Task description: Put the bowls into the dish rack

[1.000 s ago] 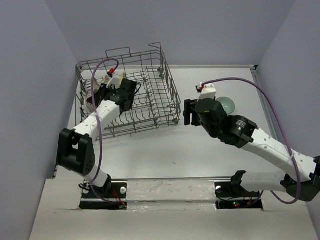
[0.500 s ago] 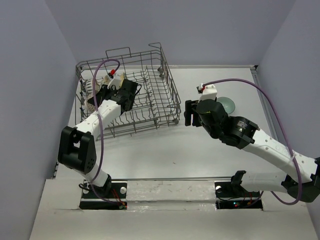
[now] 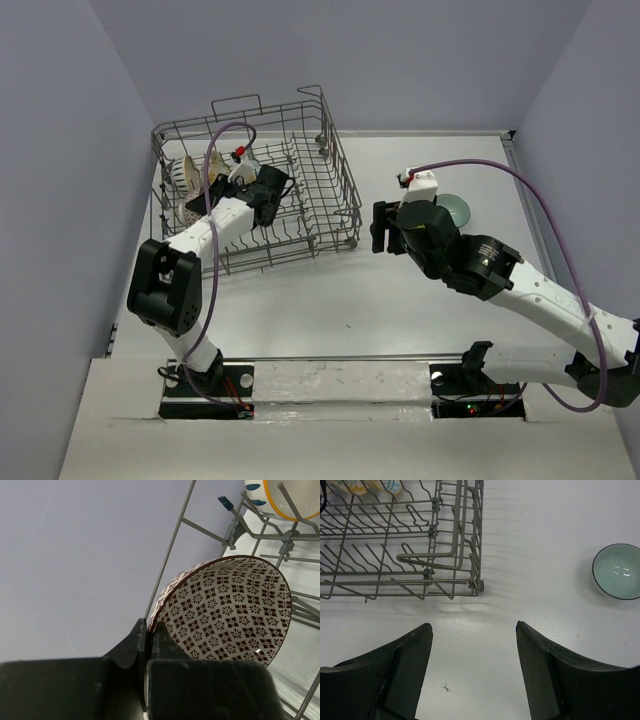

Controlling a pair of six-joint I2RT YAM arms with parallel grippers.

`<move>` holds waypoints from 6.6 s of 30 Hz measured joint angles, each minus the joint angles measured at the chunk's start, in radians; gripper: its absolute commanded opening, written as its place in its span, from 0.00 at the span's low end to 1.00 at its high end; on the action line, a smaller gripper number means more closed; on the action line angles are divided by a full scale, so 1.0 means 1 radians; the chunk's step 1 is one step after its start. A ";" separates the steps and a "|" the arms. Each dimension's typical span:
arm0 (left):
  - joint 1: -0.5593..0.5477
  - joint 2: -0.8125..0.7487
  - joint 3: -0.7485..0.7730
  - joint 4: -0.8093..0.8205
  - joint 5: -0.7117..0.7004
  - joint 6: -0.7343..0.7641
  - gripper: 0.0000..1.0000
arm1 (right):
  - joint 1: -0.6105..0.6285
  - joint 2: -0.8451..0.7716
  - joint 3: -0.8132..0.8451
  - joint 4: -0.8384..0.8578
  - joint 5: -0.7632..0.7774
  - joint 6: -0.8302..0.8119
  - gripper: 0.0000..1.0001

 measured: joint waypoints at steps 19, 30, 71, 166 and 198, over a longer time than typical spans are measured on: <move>-0.017 0.057 0.050 -0.086 -0.027 -0.042 0.09 | 0.000 -0.014 -0.002 0.000 0.008 -0.001 0.74; -0.031 0.083 0.072 -0.115 -0.038 -0.061 0.25 | 0.000 -0.023 -0.002 0.000 0.015 -0.001 0.74; -0.054 0.124 0.077 -0.113 -0.026 -0.058 0.50 | 0.000 -0.040 -0.015 -0.007 0.040 -0.001 0.74; -0.095 0.201 0.076 -0.109 0.138 -0.040 0.72 | 0.000 -0.069 -0.015 -0.053 0.079 0.003 0.75; -0.158 0.088 0.129 -0.130 0.281 -0.078 0.80 | 0.000 -0.047 -0.003 -0.061 0.115 0.007 0.75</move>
